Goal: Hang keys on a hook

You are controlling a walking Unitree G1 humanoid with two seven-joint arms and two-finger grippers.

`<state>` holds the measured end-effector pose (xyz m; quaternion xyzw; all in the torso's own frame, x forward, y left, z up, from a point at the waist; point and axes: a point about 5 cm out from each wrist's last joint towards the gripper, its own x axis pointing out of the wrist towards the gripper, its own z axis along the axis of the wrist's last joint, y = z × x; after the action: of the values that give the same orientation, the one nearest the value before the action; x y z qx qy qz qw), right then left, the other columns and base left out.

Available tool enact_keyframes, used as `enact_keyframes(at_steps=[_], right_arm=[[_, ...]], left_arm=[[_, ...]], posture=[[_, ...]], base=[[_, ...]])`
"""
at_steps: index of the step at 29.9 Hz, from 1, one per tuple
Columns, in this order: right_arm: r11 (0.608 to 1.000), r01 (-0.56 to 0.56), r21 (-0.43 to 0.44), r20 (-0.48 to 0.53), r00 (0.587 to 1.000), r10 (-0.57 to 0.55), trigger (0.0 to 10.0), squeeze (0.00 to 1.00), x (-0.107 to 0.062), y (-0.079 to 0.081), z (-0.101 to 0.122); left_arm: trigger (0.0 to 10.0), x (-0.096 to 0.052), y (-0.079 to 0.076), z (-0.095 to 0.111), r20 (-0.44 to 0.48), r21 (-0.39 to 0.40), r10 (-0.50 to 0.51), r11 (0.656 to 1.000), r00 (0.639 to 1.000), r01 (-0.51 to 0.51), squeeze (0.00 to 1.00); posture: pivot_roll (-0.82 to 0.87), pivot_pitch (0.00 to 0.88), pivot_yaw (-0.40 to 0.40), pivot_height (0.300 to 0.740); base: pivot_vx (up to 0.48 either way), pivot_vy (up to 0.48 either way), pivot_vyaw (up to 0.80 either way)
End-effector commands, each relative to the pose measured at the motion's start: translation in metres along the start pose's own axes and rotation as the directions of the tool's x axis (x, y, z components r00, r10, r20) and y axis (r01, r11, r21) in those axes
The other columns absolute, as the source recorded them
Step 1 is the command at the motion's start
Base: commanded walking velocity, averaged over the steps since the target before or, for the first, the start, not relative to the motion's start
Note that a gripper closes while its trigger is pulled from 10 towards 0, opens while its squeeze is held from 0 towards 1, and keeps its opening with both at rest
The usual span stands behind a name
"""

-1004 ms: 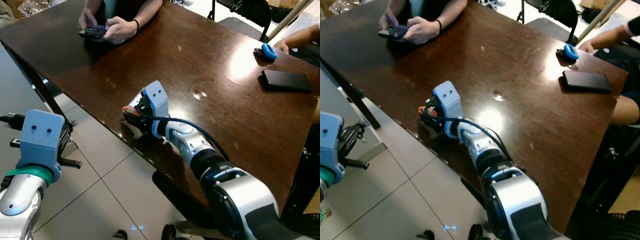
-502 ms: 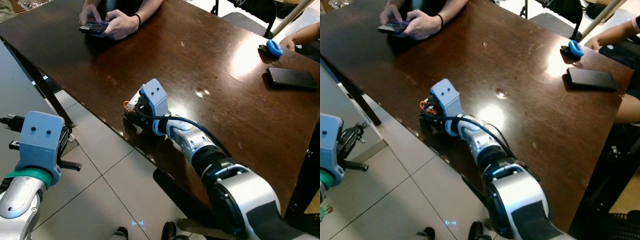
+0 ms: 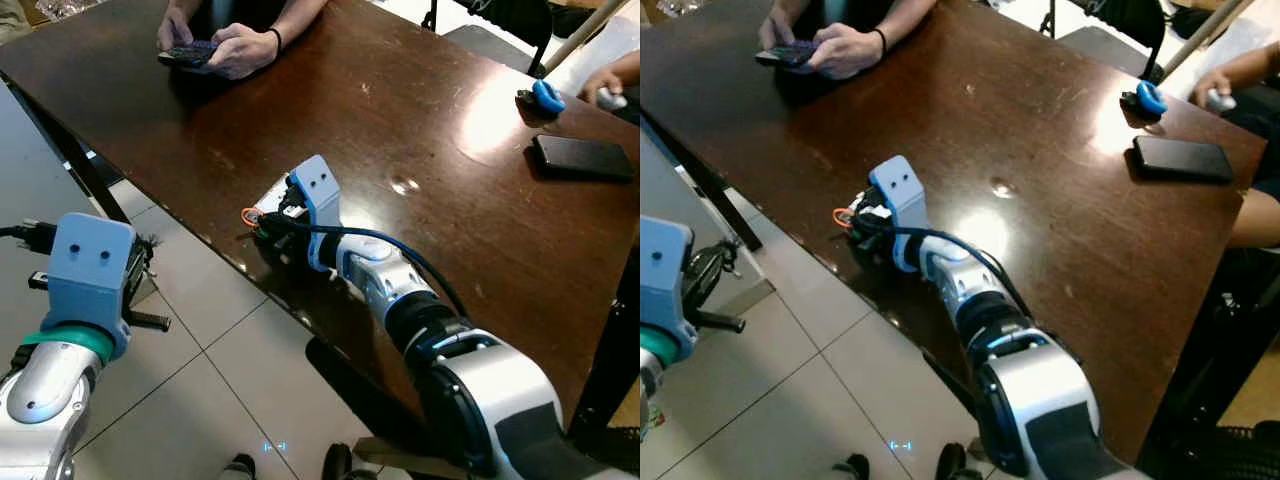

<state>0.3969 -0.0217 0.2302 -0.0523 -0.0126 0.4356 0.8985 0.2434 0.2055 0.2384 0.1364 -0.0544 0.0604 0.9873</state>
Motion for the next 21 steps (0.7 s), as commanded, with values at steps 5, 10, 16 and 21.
enact_keyframes(at_steps=[5,10,16,21], right_arm=[[0.999,-0.014,0.046,0.060,0.998,0.011,0.0,0.00,-0.007,-0.004,-0.006],[0.998,0.056,0.018,0.256,0.965,-0.059,10.0,0.00,-0.029,-0.025,0.014],[0.984,0.177,-0.021,0.427,0.892,-0.152,10.0,0.00,-0.062,-0.039,0.033],[0.958,0.285,-0.020,0.470,0.849,-0.242,10.0,0.00,-0.083,-0.042,0.031]], left_arm=[[10.0,0.004,-0.006,-0.004,-0.001,-0.018,-0.003,1.000,1.000,0.003,0.00],[10.0,0.012,-0.012,0.002,0.036,-0.048,-0.013,0.999,0.999,0.015,0.00],[10.0,0.019,-0.020,0.011,0.090,-0.058,-0.036,0.997,0.995,0.041,0.00],[10.0,0.022,-0.025,0.018,0.135,-0.047,-0.043,0.998,0.990,0.049,0.00]], posture=[[0.33,0.279,-0.003,0.740],[0.26,0.222,-0.004,0.740],[0.22,0.192,-0.006,0.740],[0.19,0.163,-0.007,0.740]], base=[[0.000,0.000,0.00],[0.000,0.000,0.00],[0.000,0.000,0.00],[0.000,0.000,0.00]])
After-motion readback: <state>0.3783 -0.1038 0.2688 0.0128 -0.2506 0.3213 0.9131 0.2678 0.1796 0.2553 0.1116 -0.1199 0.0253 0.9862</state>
